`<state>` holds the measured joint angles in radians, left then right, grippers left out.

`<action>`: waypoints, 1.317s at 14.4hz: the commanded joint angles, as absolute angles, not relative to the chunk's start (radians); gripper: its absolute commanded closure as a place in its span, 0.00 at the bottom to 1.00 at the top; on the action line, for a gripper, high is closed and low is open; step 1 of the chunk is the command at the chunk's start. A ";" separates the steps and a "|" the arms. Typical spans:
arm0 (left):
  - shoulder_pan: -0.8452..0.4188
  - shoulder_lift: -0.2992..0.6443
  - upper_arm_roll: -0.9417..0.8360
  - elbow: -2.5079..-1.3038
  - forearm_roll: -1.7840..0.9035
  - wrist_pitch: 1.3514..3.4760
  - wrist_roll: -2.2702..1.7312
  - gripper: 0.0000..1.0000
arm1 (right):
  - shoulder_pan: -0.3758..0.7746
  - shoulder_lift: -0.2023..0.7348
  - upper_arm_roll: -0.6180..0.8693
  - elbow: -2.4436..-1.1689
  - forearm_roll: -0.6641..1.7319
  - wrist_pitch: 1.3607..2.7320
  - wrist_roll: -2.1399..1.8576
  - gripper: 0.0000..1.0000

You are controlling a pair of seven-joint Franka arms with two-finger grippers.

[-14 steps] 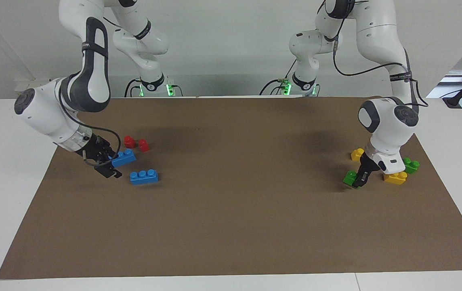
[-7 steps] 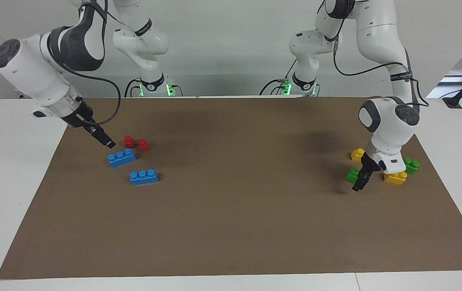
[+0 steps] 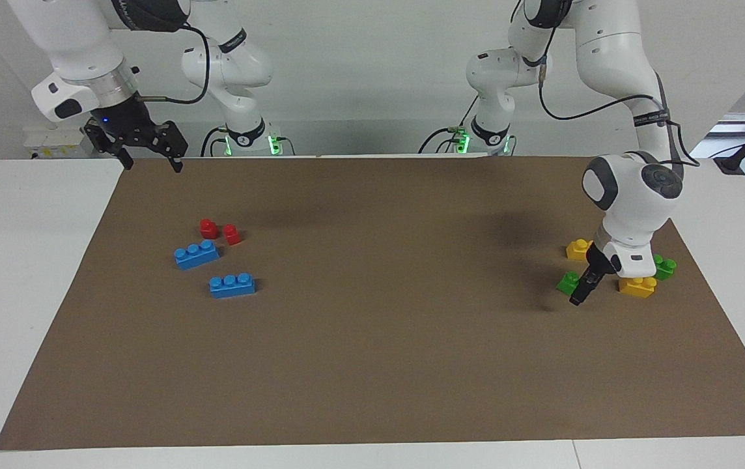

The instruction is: Remove green block with left arm and hold with right

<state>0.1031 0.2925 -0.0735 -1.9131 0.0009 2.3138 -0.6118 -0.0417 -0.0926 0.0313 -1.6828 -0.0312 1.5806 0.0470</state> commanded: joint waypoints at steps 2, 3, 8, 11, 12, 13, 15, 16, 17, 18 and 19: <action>0.112 0.195 -0.075 -1.881 0.018 2.148 -0.483 0.00 | -0.035 -0.077 0.038 -1.661 -0.057 1.578 0.028 0.00; 0.112 0.172 -0.075 -1.881 0.018 2.125 -0.457 0.00 | -0.037 -0.081 0.040 -1.664 -0.055 1.571 0.026 0.00; 0.110 0.046 -0.075 -1.827 0.018 1.938 -0.273 0.00 | -0.058 -0.078 0.037 -1.675 -0.035 1.594 0.066 0.00; 0.103 0.005 -0.078 -1.773 0.018 1.840 -0.186 0.00 | -0.072 -0.080 0.031 -1.678 0.048 1.595 0.113 0.00; 0.103 -0.008 -0.081 -1.752 0.017 1.797 -0.145 0.00 | -0.071 -0.080 0.032 -1.678 0.049 1.597 0.114 0.00; 0.098 -0.017 -0.081 -1.731 0.017 1.751 -0.106 0.00 | -0.066 -0.080 0.032 -1.678 0.049 1.595 0.121 0.00; 0.094 -0.021 -0.089 -1.677 0.017 1.668 -0.072 0.00 | -0.061 -0.081 0.032 -1.680 0.048 1.594 0.129 0.00; 0.094 -0.021 -0.097 -1.664 0.017 1.645 -0.057 0.00 | -0.060 -0.083 0.032 -1.683 0.048 1.597 0.129 0.00; 0.094 -0.028 -0.104 -1.660 0.017 1.635 -0.042 0.00 | -0.060 -0.083 0.032 -1.689 0.046 1.597 0.129 0.00; 0.094 -0.046 -0.103 -1.660 0.017 1.634 -0.032 0.00 | -0.060 -0.083 0.032 -1.693 0.046 1.595 0.124 0.00; 0.094 -0.057 -0.103 -1.661 0.015 1.634 -0.022 0.00 | -0.061 -0.081 0.032 -1.697 0.046 1.592 0.121 0.00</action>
